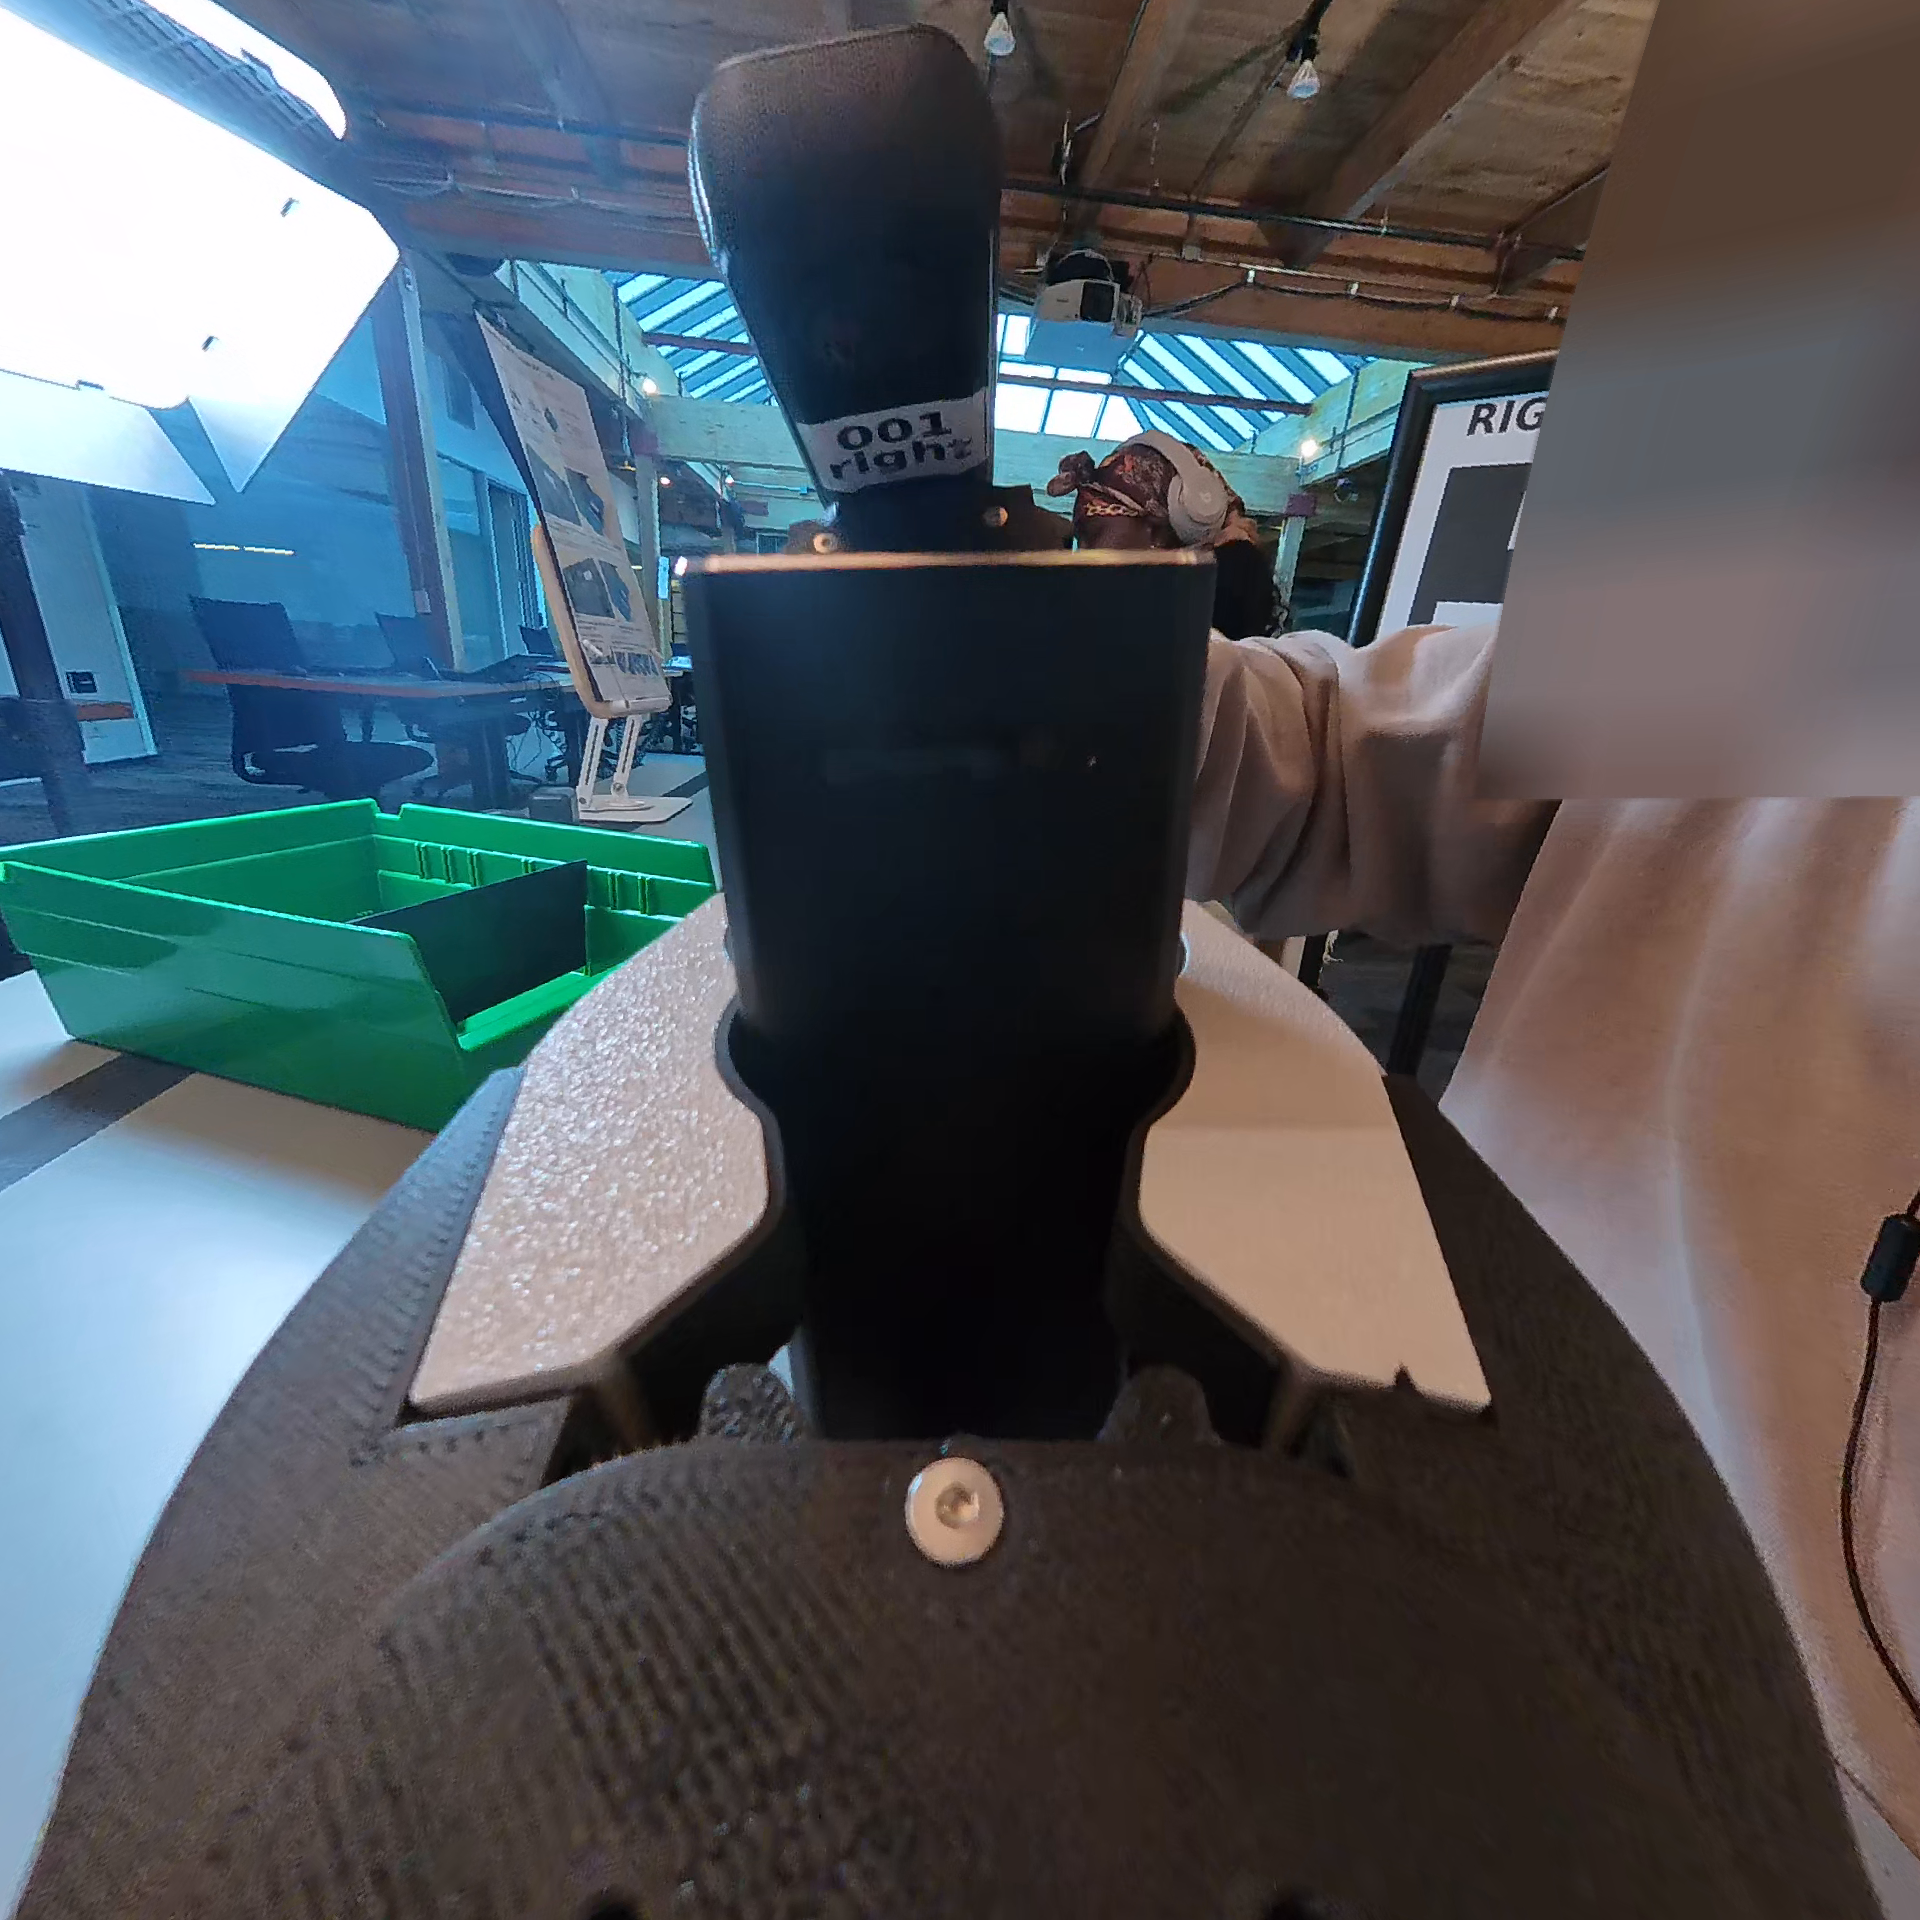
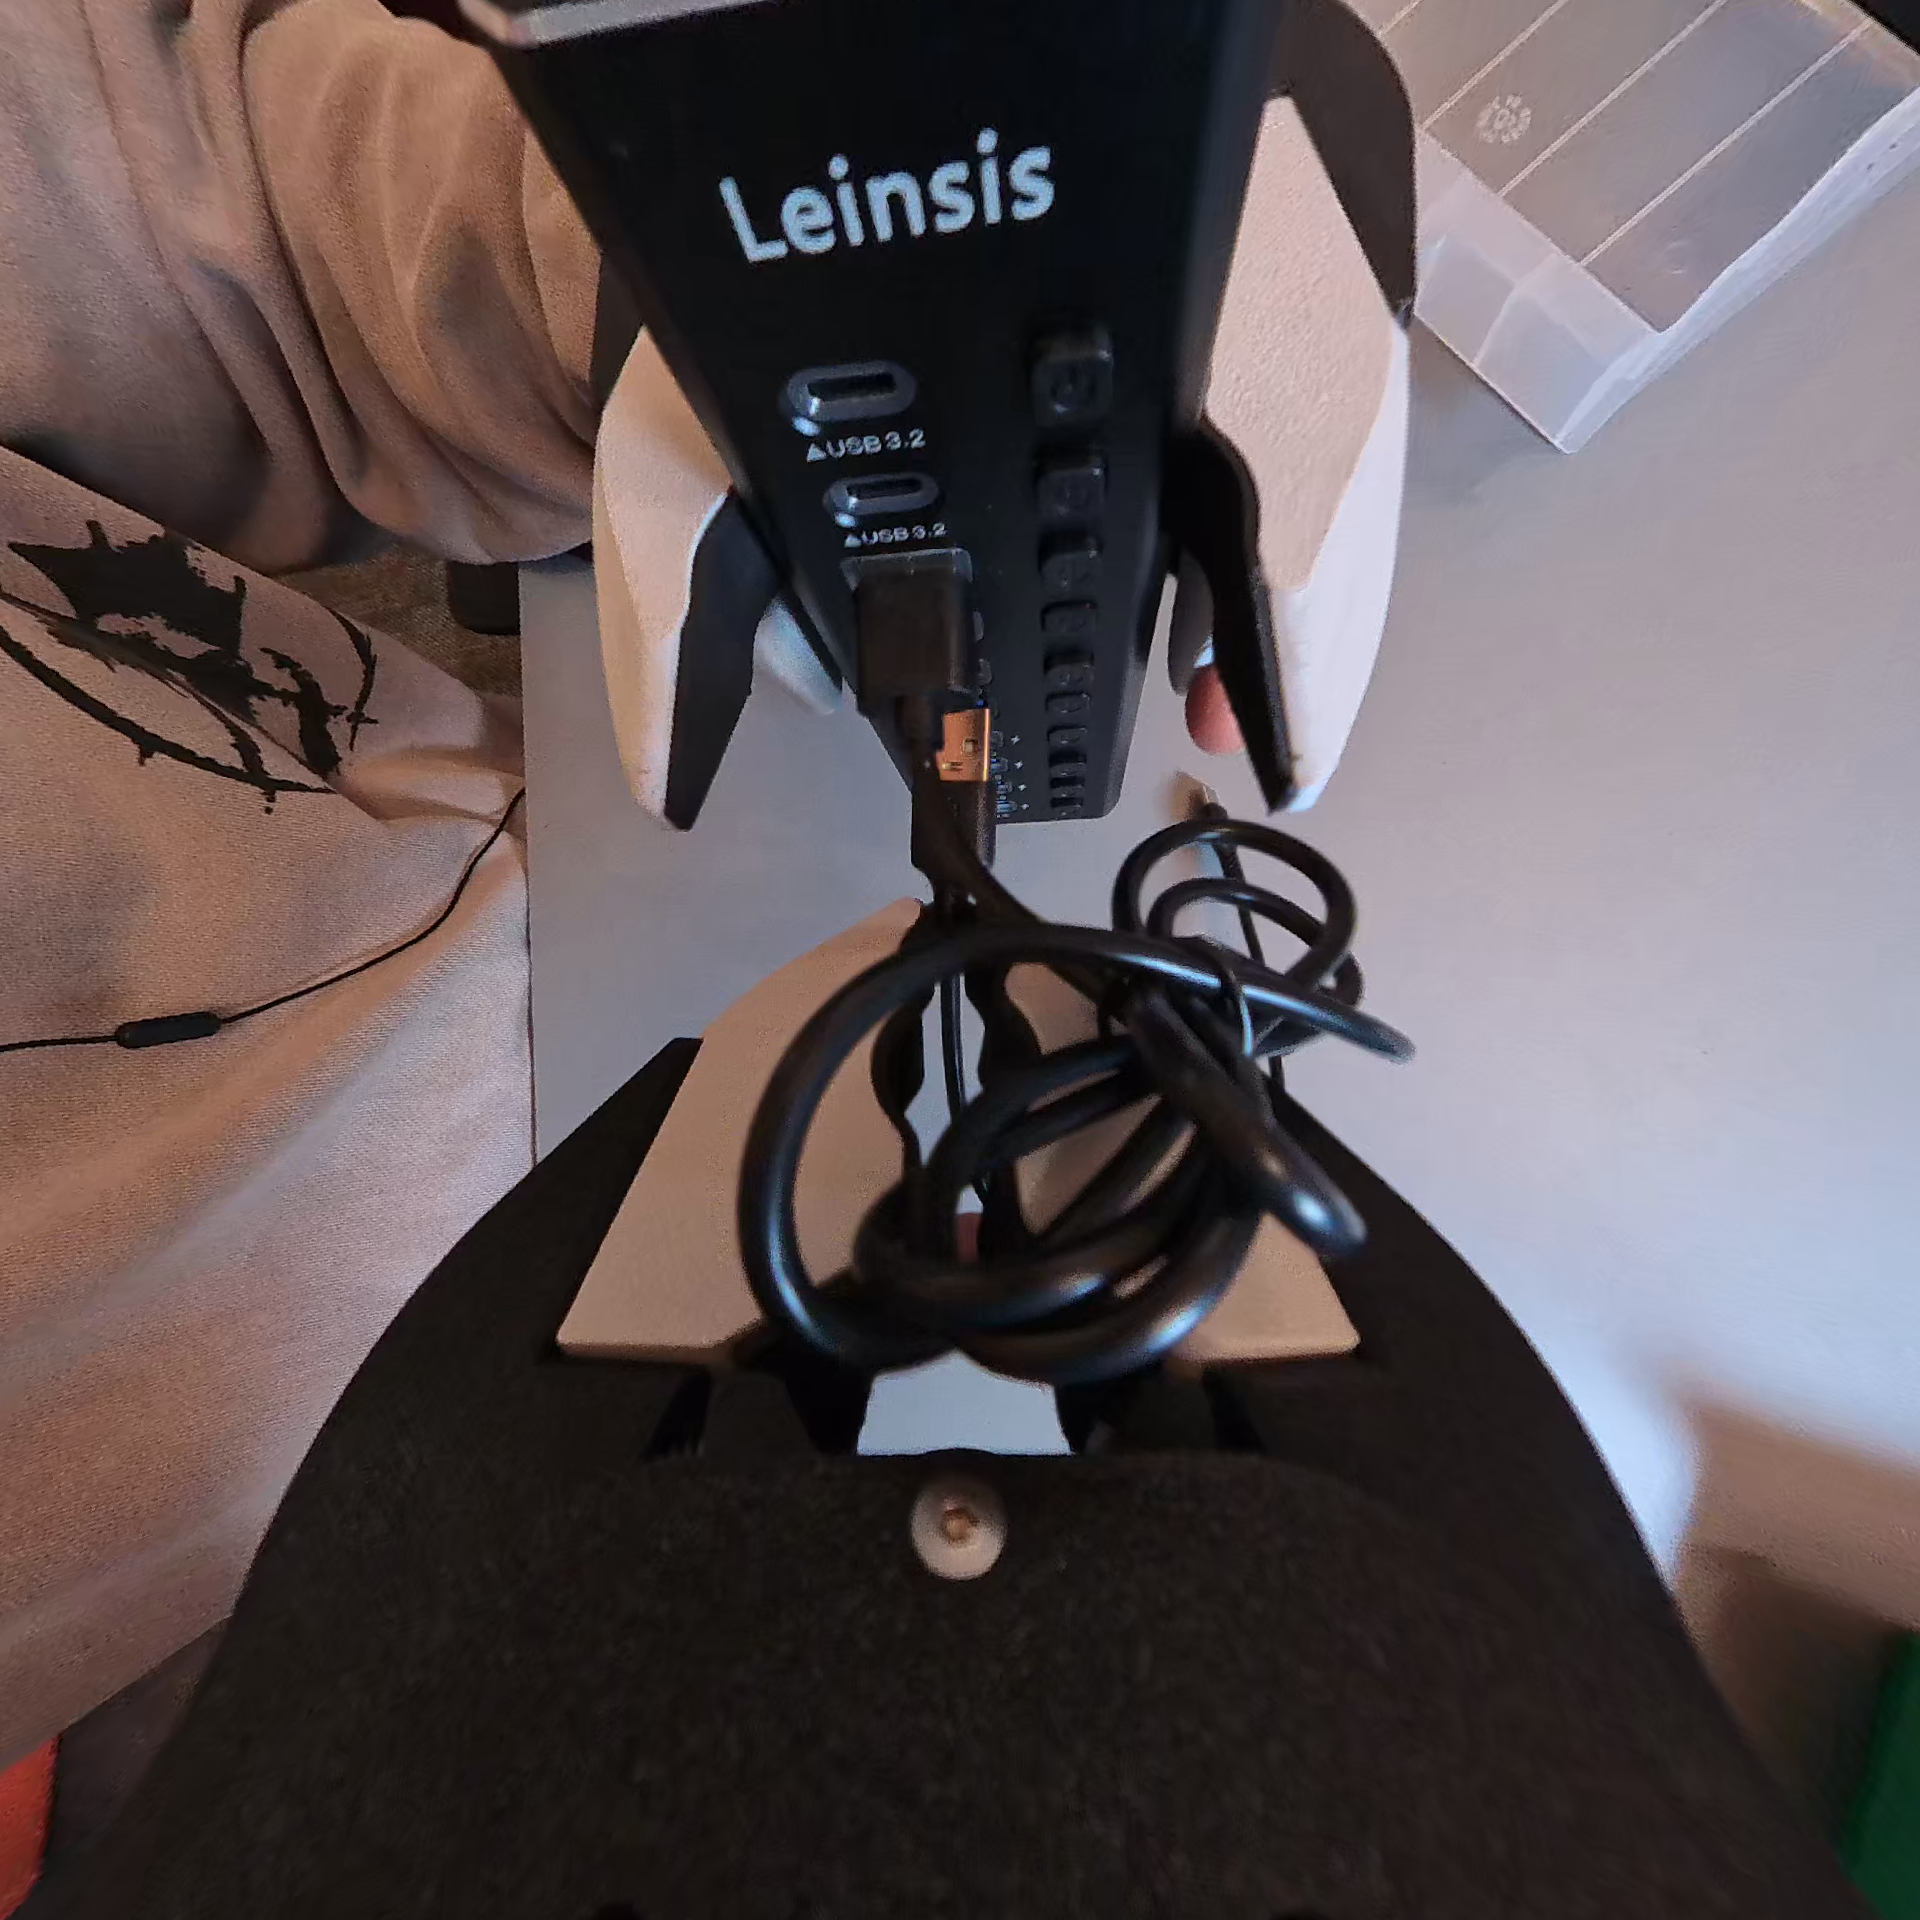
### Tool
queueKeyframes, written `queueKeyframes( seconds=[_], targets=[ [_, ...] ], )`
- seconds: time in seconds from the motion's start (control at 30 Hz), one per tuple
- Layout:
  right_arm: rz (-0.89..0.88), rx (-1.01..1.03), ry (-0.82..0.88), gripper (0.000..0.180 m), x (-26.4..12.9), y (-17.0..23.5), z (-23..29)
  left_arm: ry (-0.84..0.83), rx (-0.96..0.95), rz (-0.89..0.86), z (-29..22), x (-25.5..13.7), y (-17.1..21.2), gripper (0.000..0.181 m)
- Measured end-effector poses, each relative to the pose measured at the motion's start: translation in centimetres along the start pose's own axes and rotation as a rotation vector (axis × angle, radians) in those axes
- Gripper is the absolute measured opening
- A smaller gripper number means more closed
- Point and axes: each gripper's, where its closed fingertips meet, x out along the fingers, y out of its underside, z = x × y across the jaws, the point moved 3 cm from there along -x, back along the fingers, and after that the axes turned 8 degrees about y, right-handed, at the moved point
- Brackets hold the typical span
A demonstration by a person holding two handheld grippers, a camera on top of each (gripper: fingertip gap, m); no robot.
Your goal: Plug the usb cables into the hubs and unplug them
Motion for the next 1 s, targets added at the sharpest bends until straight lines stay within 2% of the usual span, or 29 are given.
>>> queueKeyframes(
  seconds=[0.37,0.73,1.0],
  targets=[
    [0.045,-0.022,-0.011,0.005,0.6,0.4,0.1,-0.012,-0.013,0.08,0.1,0.5,1.0,0.072],
    [-0.039,0.007,-0.087,0.006,0.7,0.4,0.3,0.036,-0.067,-0.015,-0.3,0.5,0.3,0.072],
    [-0.033,0.018,-0.085,0.006,0.2,0.3,0.1,0.022,-0.045,0.053,-0.2,0.8,1.0,0.072]
  ],
)
